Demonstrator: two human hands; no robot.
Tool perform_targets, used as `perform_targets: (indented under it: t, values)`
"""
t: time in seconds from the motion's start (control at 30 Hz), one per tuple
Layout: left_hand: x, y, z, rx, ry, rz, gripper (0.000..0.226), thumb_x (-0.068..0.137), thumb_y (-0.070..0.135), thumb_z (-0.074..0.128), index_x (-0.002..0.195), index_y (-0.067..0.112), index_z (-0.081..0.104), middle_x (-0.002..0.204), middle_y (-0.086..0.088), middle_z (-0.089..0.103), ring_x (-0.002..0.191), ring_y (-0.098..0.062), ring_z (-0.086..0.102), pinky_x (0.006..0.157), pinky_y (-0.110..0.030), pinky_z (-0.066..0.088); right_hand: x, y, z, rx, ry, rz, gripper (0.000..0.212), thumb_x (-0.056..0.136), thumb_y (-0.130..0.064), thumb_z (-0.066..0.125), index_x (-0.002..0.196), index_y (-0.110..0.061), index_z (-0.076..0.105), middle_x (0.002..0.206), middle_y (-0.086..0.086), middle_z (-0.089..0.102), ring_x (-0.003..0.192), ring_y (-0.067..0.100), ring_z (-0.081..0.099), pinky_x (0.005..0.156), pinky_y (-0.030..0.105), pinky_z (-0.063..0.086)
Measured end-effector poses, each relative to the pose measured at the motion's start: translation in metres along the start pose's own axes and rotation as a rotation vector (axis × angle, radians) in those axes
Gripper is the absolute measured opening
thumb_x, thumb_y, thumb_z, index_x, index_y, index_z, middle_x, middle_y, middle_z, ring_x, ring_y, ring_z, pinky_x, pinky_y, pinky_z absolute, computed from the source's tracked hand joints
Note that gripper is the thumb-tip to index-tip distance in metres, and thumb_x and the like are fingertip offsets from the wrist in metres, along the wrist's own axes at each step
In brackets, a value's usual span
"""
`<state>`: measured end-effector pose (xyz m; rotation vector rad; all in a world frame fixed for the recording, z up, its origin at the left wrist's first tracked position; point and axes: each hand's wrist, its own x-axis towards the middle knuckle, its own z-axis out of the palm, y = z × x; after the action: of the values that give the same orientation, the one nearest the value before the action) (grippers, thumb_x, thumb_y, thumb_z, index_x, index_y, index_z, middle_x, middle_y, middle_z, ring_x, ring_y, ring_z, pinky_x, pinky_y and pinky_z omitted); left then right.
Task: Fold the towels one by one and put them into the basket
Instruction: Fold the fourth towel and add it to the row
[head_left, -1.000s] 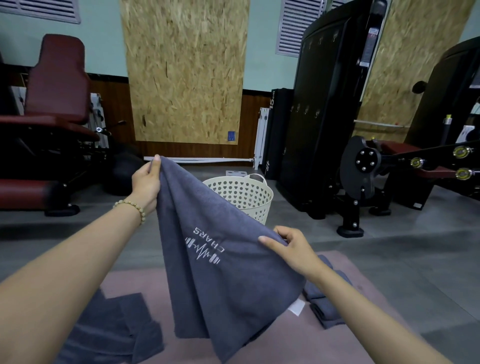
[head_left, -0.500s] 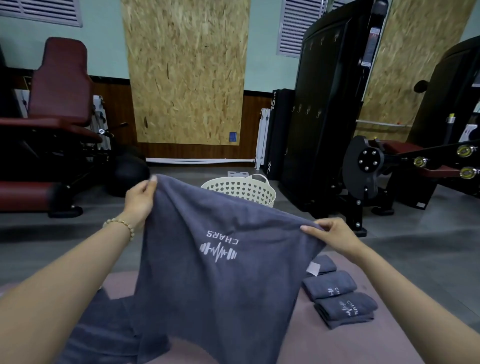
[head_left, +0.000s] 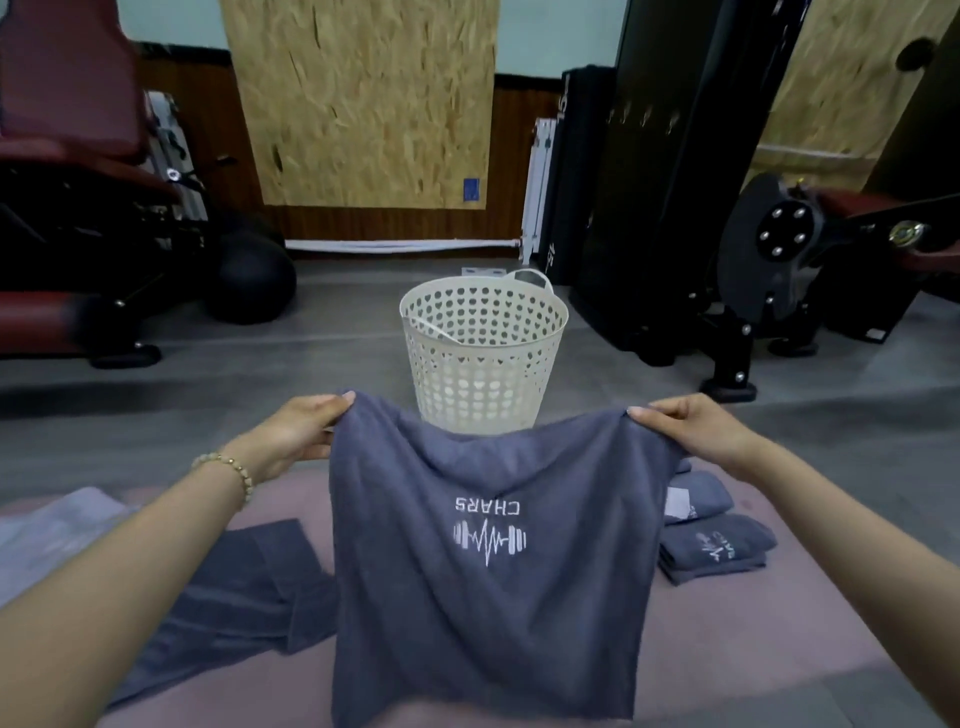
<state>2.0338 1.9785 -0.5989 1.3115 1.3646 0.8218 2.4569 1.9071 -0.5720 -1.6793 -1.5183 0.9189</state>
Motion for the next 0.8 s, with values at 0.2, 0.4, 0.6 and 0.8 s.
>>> perform_targets:
  t: [0.2,0.4,0.6,0.8]
  values:
    - [0.106,-0.083,0.033,0.192,0.285,-0.047,0.032,0.095,0.024,0.054,0.068,0.008,0.054,0.069,-0.009,0.05,0.071,-0.019,0.044,0.063,-0.03,0.035,0.092,0.084,0.033,-0.813,0.122,0.066,0.028,0.096,-0.038,0.049,0.1,-0.022,0.071,0.101,0.005,0.071,0.097,0.029,0.063,0.071,0.031,0.044]
    - [0.222,-0.134,0.086,0.019,0.289,-0.259,0.031,0.099,0.02,0.046,0.07,0.011,0.05,0.035,0.005,0.055,0.026,-0.005,0.047,0.031,-0.012,0.037,0.194,0.17,0.081,-0.604,0.185,0.314,0.028,0.096,-0.025,0.051,0.089,-0.004,0.068,0.103,0.023,0.068,0.097,0.038,0.061,0.075,0.036,0.047]
    - [0.31,-0.184,0.12,0.031,0.28,-0.193,0.019,0.098,0.012,0.047,0.085,0.009,0.06,0.103,-0.019,0.07,0.082,-0.019,0.063,0.09,-0.031,0.05,0.277,0.247,0.107,-0.305,0.333,0.405,0.024,0.095,-0.009,0.05,0.106,0.003,0.067,0.107,0.024,0.067,0.101,0.039,0.06,0.081,0.036,0.046]
    - [0.268,-0.26,0.153,0.131,0.093,-0.305,0.081,0.089,0.017,0.063,0.149,0.005,0.009,0.147,-0.008,0.029,0.136,-0.024,0.033,0.11,-0.033,0.028,0.247,0.325,0.162,0.008,0.297,0.449,0.046,0.09,0.002,0.054,0.134,0.006,0.041,0.133,0.018,0.048,0.108,0.027,0.049,0.084,0.015,0.041]
